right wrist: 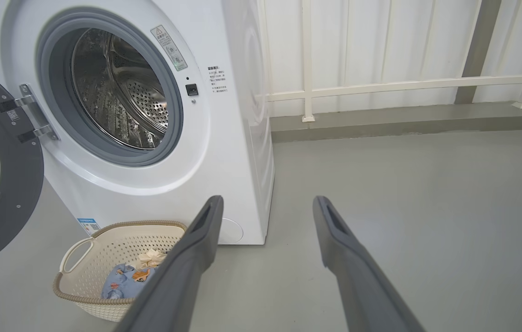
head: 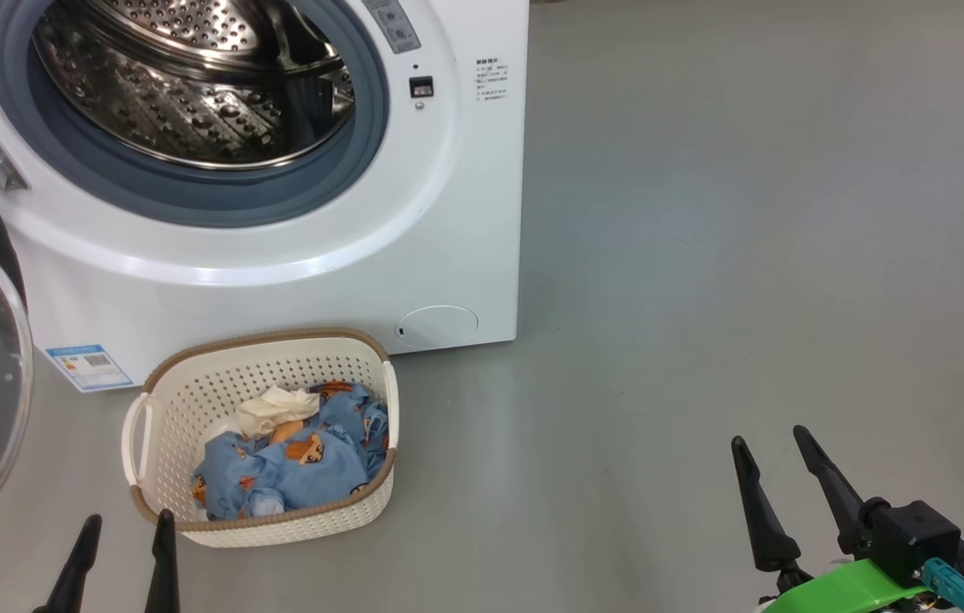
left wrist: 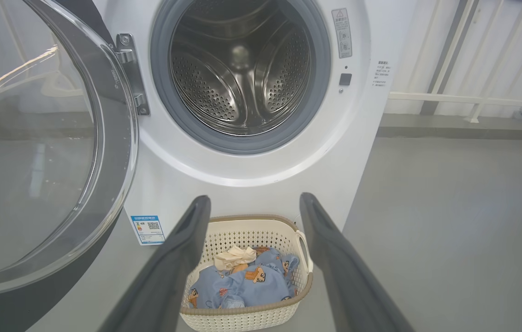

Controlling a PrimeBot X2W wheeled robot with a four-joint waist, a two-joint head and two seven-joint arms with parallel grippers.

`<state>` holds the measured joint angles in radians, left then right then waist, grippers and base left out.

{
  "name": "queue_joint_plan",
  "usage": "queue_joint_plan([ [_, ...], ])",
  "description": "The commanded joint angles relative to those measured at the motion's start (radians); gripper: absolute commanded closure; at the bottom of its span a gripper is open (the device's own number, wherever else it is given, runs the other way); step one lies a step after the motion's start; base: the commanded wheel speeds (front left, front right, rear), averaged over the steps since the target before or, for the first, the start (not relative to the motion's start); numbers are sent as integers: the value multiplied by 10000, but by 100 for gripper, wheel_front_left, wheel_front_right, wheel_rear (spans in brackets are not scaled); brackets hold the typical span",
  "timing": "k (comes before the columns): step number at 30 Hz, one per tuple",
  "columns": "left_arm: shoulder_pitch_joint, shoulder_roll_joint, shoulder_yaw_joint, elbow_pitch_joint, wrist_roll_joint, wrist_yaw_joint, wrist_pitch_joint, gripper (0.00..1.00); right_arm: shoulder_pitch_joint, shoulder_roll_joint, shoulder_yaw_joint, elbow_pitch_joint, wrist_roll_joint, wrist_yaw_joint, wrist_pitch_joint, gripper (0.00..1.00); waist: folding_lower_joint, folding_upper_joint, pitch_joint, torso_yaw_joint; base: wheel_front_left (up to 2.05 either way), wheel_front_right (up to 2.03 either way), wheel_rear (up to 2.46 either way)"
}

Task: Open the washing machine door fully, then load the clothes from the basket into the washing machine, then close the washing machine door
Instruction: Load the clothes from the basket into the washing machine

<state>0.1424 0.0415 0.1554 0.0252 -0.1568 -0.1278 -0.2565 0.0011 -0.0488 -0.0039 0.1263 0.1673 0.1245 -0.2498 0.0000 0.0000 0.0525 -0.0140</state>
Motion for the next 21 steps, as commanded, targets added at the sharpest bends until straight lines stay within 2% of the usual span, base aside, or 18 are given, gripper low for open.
queue_joint_plan([
  [1, -389, 88, 371, -255, -85, -10, -53, 0, -303, -14, 235, -238, -83, 62, -120, 0, 0, 0, 8, -6, 6, -6, 0],
  [10, -527, 88, 468, -160, -65, -11, -53, 0, -317, -14, 169, -236, -91, 62, -120, 0, 0, 0, 87, 7, 75, -75, 0],
  [21, -768, 87, 697, -146, -94, -16, -53, 0, -434, -14, 118, -229, -5, 62, -120, 0, 0, 0, 286, 19, 186, -185, -2],
])
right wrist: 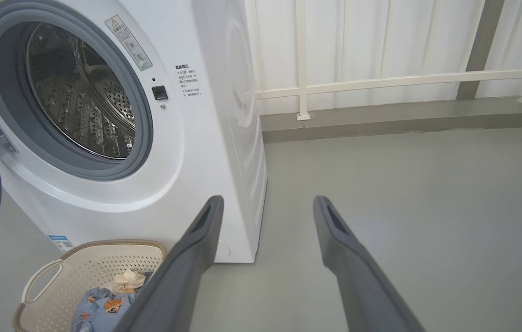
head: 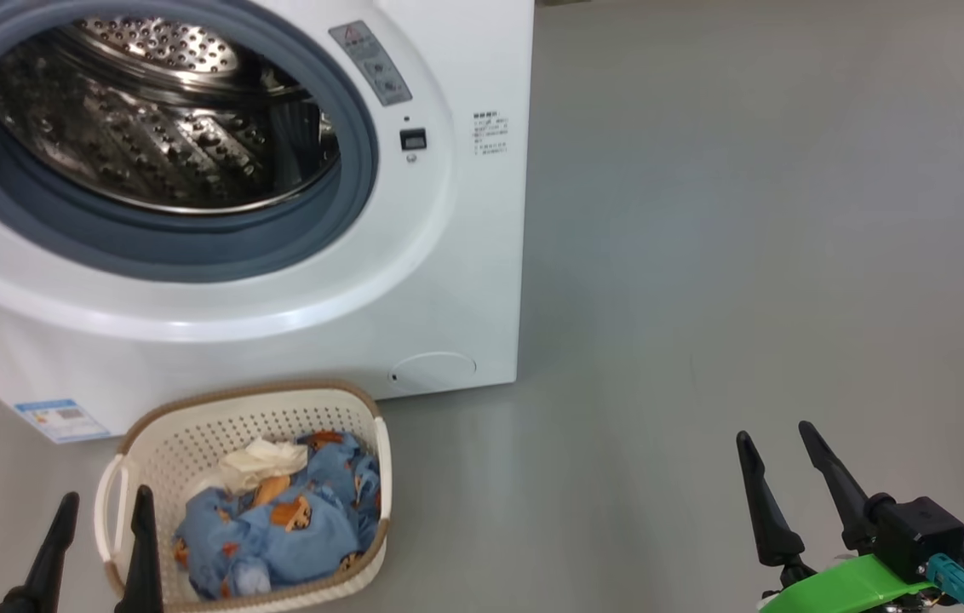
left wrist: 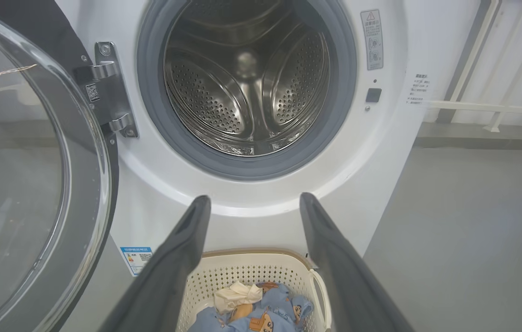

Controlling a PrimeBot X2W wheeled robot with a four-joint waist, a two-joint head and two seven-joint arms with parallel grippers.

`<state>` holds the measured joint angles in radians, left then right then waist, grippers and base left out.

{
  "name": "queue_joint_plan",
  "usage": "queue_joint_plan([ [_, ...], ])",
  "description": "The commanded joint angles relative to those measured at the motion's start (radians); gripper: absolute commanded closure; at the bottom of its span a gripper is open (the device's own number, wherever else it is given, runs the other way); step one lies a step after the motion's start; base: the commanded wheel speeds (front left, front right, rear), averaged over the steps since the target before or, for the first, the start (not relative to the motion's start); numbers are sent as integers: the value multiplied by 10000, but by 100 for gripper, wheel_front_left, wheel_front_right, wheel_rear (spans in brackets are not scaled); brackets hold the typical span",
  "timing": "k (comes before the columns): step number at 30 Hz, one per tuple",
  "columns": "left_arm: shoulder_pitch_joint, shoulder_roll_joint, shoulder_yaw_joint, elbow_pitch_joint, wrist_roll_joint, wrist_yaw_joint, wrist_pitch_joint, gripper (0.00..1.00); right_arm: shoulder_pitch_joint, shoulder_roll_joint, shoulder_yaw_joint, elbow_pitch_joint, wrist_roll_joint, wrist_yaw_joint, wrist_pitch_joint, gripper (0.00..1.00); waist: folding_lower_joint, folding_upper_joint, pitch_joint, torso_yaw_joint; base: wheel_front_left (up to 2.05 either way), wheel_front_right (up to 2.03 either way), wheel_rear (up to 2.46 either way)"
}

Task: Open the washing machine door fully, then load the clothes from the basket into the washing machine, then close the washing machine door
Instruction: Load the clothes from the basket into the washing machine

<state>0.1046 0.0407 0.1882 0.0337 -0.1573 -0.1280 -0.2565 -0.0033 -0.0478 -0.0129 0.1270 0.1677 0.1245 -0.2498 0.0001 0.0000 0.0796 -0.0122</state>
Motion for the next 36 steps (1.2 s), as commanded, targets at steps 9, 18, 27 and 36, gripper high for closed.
queue_joint_plan([
  [9, -437, 95, 473, -128, -49, -19, -53, 0, -379, -24, 220, -191, 46, 62, -120, 0, -1, 0, 57, -7, 97, -97, 0],
  [18, -359, 95, 390, -10, -196, -22, -53, 0, -354, -24, 229, -133, 42, 62, -120, 0, -1, 0, 29, 17, 7, -7, 0],
  [27, -284, 95, 297, 39, -270, -24, -53, 0, -327, -24, 241, -74, 61, 62, -120, 0, -1, 0, -2, 45, 0, 0, 0],
  [36, -311, 95, 198, 29, -330, -26, -53, 0, -381, -24, 238, -90, 63, 62, -120, 0, -1, 0, 148, 75, 0, 0, 0],
])
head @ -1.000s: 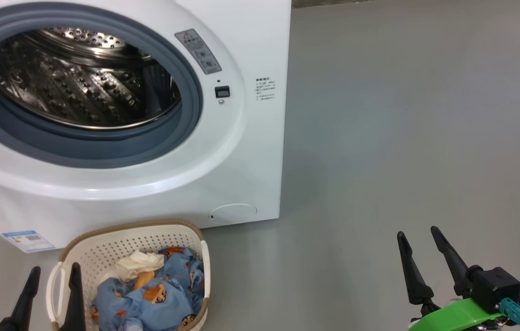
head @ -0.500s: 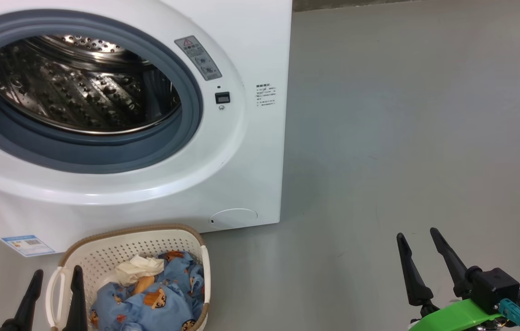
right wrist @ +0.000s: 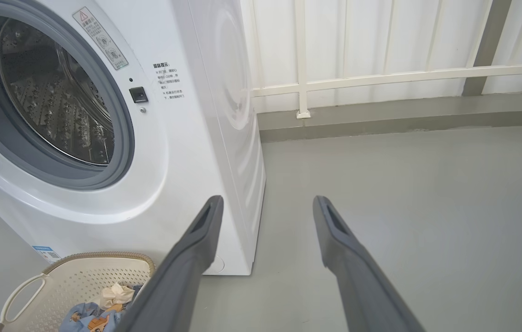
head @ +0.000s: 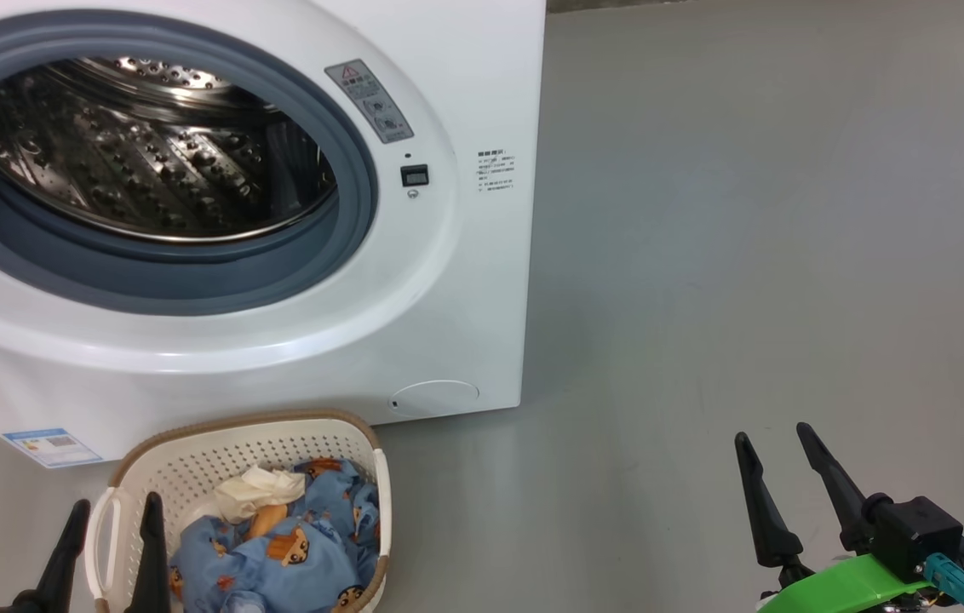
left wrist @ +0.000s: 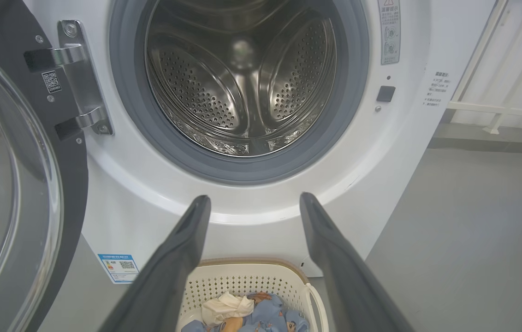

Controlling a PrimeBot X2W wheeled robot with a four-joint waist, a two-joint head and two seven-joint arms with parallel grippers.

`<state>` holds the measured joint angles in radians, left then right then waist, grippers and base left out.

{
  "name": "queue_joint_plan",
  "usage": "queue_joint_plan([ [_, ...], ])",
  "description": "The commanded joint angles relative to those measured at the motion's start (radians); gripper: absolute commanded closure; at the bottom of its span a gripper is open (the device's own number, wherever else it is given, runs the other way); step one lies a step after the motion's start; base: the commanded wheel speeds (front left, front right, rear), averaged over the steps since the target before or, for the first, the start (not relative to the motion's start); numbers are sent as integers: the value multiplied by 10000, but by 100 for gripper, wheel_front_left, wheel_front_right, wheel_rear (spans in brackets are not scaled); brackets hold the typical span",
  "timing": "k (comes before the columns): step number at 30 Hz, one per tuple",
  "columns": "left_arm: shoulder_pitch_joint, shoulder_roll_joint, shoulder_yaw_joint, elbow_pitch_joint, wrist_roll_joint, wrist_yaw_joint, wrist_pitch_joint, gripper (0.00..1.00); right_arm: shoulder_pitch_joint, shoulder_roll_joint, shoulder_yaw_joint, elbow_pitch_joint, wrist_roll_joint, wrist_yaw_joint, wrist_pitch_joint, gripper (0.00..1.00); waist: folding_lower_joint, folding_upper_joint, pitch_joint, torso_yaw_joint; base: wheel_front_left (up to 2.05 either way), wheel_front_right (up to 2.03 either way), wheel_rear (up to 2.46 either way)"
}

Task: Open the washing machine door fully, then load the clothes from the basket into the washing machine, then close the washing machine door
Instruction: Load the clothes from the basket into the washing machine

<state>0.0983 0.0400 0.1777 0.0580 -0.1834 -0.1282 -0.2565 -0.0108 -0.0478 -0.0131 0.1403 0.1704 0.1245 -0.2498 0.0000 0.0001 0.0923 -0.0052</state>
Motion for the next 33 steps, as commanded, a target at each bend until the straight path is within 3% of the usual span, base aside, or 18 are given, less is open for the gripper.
queue_joint_plan([
  [1, -251, 103, 284, -200, -73, -24, -53, 0, -316, -24, 243, -222, 42, 62, -120, 0, 0, -1, 50, 6, 0, 0, 0],
  [9, -437, 151, -17, 43, -296, -24, -53, 0, -526, -24, 348, -275, 156, 62, -120, 0, 0, -1, 538, -53, 0, 0, 0],
  [17, -804, 556, -322, 357, -596, -24, -53, 0, -808, -24, 393, -396, 338, 62, -120, 0, 0, -1, 1376, -189, 0, 0, 0],
  [33, -2412, 1406, -962, 1453, -1565, -25, -53, 0, -1728, -24, 715, -709, 364, 62, -120, 0, 0, -1, 3900, -514, 0, 0, 0],
])
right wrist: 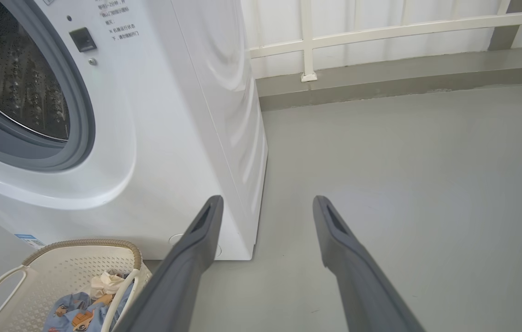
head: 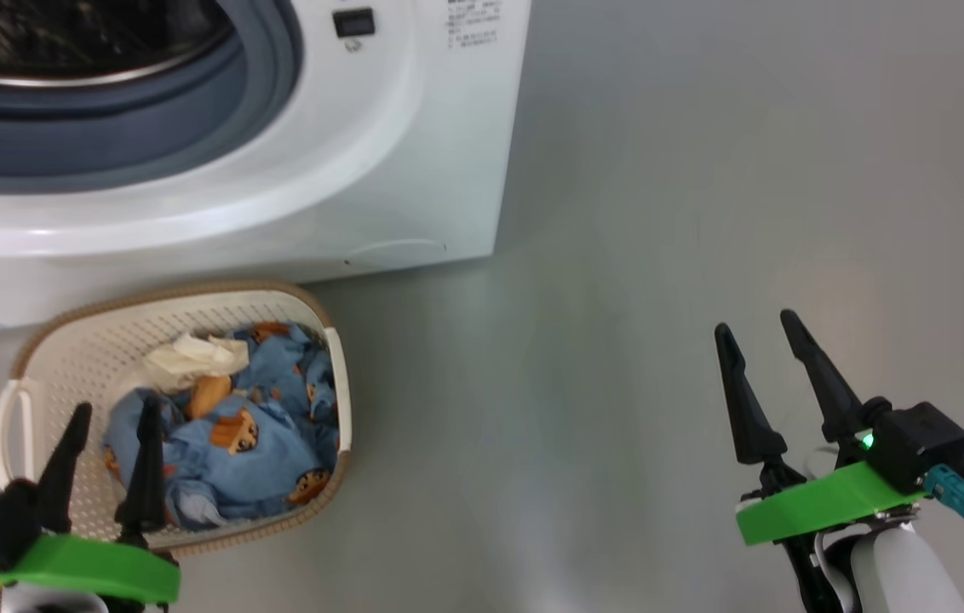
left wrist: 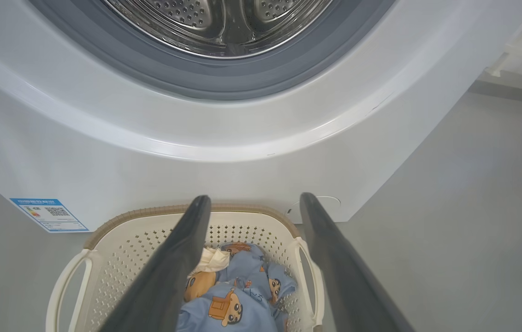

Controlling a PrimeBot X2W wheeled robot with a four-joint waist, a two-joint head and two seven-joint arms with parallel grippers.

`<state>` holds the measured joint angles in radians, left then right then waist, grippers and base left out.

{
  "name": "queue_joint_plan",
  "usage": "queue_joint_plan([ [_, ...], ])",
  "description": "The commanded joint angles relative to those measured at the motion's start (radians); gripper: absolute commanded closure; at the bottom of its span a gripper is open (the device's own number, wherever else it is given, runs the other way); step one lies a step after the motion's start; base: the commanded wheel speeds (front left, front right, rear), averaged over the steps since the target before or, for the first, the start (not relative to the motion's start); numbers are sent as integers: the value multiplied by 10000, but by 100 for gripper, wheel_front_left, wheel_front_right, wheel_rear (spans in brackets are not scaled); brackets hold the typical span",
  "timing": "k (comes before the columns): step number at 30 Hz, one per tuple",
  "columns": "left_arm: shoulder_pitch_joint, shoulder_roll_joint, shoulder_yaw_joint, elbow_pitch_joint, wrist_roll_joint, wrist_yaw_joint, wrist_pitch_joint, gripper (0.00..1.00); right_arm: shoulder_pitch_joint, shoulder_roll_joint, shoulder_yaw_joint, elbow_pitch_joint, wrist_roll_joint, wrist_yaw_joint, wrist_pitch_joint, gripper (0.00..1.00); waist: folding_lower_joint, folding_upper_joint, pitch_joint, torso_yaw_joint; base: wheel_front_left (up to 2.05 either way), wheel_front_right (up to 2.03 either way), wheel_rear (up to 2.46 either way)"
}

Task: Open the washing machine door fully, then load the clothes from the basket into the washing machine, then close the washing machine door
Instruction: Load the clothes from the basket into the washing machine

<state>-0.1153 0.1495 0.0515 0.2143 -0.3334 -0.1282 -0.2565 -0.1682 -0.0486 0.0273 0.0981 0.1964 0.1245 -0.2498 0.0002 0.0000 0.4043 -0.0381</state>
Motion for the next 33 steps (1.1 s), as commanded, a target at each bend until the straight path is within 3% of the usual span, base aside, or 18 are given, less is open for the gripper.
queue_joint_plan([
  [1, -415, 385, 274, -21, -104, -25, -53, 0, -215, -16, 324, -305, 103, 62, -120, 0, -2, 0, 945, -216, 0, 0, 0],
  [8, -1385, 896, -286, 520, -355, -25, -53, 0, -471, -16, 379, -403, 111, 62, -120, 0, -2, 0, 2080, -285, 0, 0, 0],
  [20, -3089, 2025, -976, 2584, -1253, -25, -53, 0, -1111, -16, 765, -699, 240, 62, -120, 0, -2, 0, 3820, -597, 0, 0, 0],
  [33, -4423, 3564, -3106, 4962, -3066, -25, 5, 0, -1305, -16, 921, -838, 530, 62, -120, 0, -2, 0, 5029, -1192, 0, 0, 0],
])
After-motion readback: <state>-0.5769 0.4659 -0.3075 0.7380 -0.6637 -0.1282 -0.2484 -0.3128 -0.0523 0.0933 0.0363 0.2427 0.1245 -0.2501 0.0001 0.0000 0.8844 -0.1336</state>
